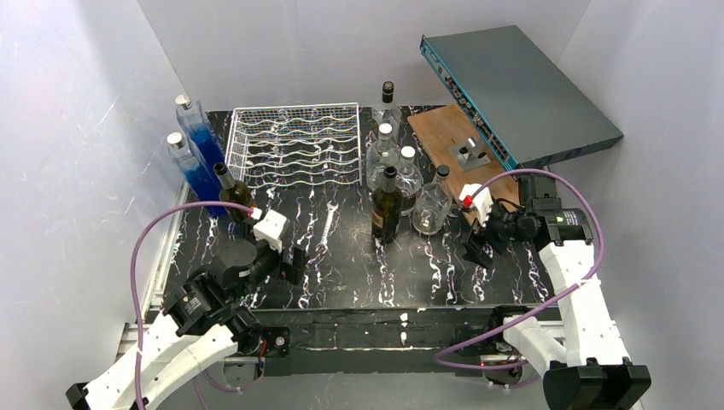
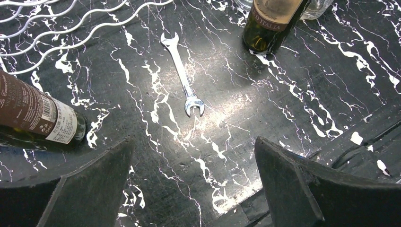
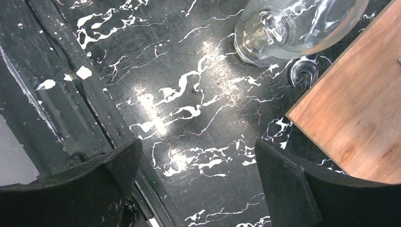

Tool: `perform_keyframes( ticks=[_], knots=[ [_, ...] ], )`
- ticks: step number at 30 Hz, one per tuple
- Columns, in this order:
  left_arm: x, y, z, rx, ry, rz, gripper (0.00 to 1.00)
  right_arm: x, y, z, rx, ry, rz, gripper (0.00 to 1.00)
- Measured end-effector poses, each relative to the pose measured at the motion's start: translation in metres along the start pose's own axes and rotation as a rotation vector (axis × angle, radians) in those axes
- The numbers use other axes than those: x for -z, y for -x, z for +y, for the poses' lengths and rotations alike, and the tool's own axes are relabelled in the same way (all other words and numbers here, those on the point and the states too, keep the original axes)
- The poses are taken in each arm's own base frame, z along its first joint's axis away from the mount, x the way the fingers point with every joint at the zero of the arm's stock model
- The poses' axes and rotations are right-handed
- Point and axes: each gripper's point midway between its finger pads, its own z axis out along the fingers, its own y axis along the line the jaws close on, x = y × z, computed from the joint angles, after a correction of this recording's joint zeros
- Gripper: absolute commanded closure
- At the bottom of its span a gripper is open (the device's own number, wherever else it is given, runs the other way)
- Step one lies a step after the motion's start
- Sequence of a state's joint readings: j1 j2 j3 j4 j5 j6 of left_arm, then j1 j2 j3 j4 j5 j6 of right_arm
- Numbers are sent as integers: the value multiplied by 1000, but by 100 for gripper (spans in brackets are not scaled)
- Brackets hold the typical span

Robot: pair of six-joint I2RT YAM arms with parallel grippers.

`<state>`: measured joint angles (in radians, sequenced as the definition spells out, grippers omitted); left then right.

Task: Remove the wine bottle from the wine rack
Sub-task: Reset both arms

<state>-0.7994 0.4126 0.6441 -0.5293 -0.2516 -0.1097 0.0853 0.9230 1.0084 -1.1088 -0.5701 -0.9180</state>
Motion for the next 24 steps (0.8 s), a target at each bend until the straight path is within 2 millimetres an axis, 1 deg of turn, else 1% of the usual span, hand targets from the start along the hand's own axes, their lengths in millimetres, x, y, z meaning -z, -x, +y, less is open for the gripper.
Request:
perform_keyframes(
  ticks=[2,5,10,24],
  knots=[
    [2,-1,1,0,-1,-10,2,2,-1,-2,-13,-12,-1,2],
    [4,3,1,4,-4,-36,2,3,-2,-4,-23,-22,-6,2],
    [4,3,1,-3,-2,-35,2,5,-2,-6,-44,-39,-10,2],
    [4,2,5,-8,19,-35,2,11,3,-10,-55,-100,-38,2]
  ],
)
